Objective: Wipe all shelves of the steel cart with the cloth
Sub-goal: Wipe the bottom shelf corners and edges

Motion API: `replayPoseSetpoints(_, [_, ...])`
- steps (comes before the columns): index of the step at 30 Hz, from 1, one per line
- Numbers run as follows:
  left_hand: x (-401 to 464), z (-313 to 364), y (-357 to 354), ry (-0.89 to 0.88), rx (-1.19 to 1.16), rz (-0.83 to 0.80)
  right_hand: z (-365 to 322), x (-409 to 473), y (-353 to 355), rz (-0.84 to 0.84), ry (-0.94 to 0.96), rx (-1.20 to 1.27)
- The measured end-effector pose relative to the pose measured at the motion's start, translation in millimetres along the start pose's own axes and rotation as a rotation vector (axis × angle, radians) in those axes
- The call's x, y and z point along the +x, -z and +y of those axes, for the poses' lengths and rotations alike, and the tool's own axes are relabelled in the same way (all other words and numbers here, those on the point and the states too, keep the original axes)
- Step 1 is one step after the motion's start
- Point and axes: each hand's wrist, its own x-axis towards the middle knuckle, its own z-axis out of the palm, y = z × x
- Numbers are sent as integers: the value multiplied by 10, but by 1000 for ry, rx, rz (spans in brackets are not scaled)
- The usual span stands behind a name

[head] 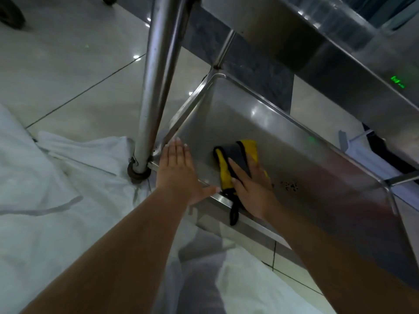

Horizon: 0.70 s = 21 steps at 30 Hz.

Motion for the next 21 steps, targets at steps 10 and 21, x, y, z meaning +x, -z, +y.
replayPoseSetpoints(10, [56,6,-15,1,9,-42,-759,1567,166,-74,-187,255])
replayPoseSetpoints(21, [47,-19,-73,-13,-45,-21,-200,1303,58,1,-154,220])
